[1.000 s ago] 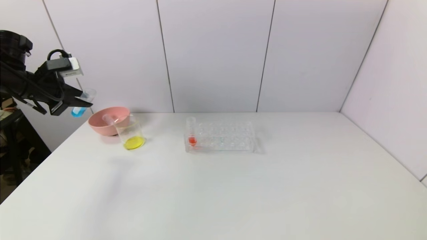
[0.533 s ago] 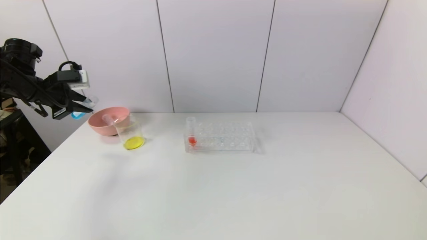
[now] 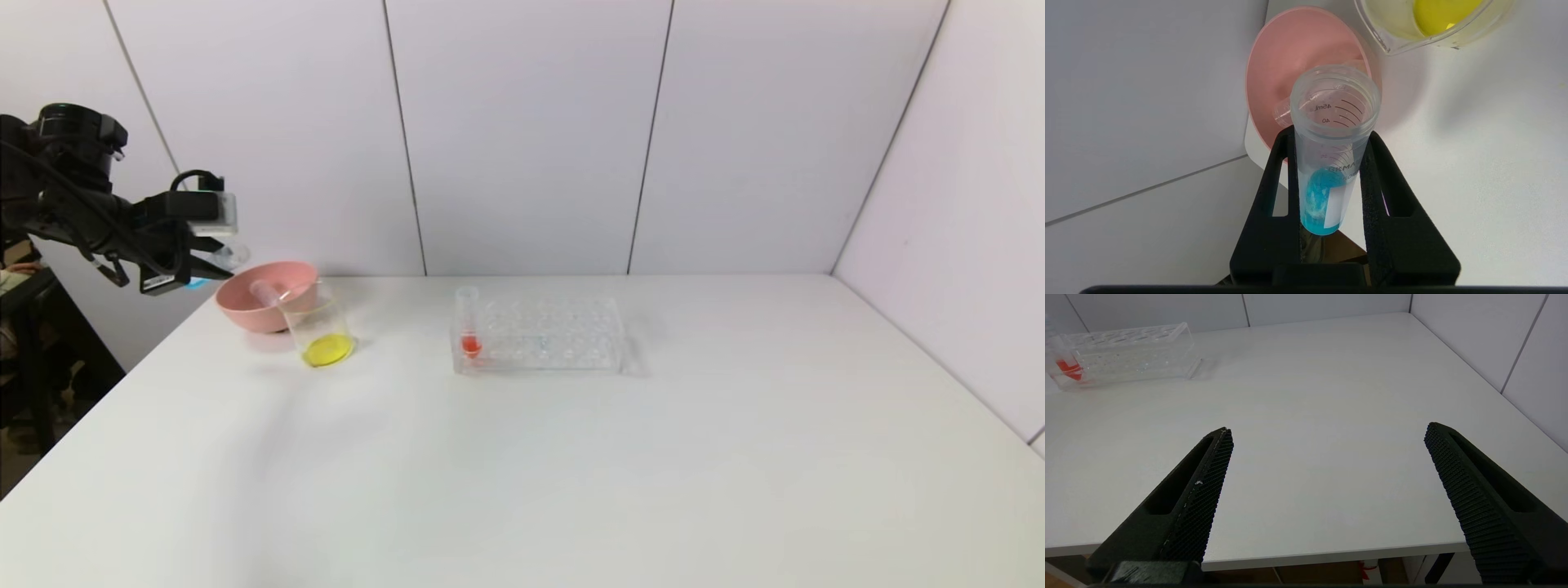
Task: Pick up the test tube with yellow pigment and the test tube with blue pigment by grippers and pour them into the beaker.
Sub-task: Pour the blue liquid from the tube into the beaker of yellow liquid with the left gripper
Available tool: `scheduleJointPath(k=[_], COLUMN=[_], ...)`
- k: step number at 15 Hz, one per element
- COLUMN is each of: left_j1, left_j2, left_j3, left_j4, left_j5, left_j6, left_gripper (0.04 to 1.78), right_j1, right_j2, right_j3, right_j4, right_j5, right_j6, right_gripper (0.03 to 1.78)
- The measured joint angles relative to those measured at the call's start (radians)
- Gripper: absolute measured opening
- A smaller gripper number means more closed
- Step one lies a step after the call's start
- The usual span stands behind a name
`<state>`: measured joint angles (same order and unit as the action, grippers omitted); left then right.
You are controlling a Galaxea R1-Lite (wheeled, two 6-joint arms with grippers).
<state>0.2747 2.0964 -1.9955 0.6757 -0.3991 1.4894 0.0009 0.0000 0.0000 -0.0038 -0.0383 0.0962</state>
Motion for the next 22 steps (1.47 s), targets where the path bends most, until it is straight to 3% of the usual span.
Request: scheduleJointPath(k=[9, 15, 22], left_j1=[-0.015, -0.042, -0.064], left_j2=[0.010, 0.014, 0.035], left_j3=[-0.002, -0.008, -0.012], left_j4=[0.020, 0.015, 0.000], left_j5=[0.012, 0.067, 0.109], left_j6=[0.039, 0.070, 0.245], left_gripper=[0.44, 0.44, 0.44], right_j1=[0.000, 0.000, 0.000], right_j2=[0.000, 0.000, 0.000], right_j3=[0.000, 0.000, 0.000], right_j4=[0.000, 0.000, 0.000], right_j5=[0.000, 0.000, 0.000], right_j6=[0.000, 0.000, 0.000], right_gripper=[1.71, 1.71, 1.71])
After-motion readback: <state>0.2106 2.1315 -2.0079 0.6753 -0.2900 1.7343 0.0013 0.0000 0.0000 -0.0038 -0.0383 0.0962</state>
